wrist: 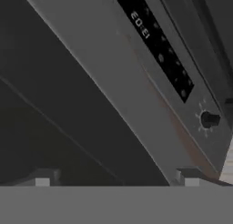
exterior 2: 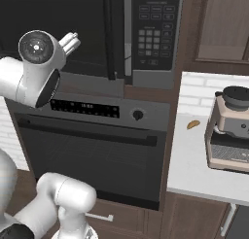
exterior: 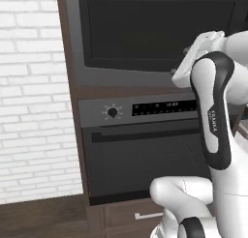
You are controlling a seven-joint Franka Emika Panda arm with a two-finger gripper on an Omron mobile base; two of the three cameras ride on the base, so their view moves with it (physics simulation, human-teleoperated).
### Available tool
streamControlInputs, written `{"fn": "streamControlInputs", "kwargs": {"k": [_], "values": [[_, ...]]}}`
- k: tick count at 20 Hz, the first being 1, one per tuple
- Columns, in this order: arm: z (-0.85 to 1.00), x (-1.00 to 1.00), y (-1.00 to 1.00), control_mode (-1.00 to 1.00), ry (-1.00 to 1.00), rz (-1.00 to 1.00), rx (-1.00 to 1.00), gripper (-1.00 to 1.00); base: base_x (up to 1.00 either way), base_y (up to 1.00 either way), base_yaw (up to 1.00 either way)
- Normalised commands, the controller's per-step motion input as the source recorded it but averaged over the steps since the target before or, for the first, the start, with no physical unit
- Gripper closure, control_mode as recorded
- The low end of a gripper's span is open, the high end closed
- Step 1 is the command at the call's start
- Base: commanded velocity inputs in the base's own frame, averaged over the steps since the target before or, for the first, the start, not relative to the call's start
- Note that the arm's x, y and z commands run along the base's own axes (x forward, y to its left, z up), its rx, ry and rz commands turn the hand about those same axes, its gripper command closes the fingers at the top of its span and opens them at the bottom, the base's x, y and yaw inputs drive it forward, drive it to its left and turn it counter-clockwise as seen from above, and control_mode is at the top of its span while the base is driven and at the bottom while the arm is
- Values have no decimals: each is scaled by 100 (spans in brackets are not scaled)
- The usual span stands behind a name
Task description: Pick the lime from the sink and place it in the bowl. Then pick the bowl and place it in the microwave. Then close the microwave door and press the start button.
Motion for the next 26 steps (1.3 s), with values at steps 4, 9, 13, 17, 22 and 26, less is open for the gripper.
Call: {"fn": "streamControlInputs", "kwargs": {"k": [4, 9, 13, 17, 22, 26], "values": [[0, 95, 0, -100, -11, 15, 20, -100, 0, 0, 0], [0, 65, 0, -100, -2, 6, 12, -100, 0, 0, 0], [-4, -5, -13, -100, -6, 0, 7, -100, 0, 0, 0], [-7, -94, -89, -100, -32, 0, 17, -100, 0, 0, 0], [0, -100, -100, -100, -32, 0, 15, -100, 0, 0, 0], [-2, -35, -100, -100, -7, 0, 11, -100, 0, 0, 0]]}}
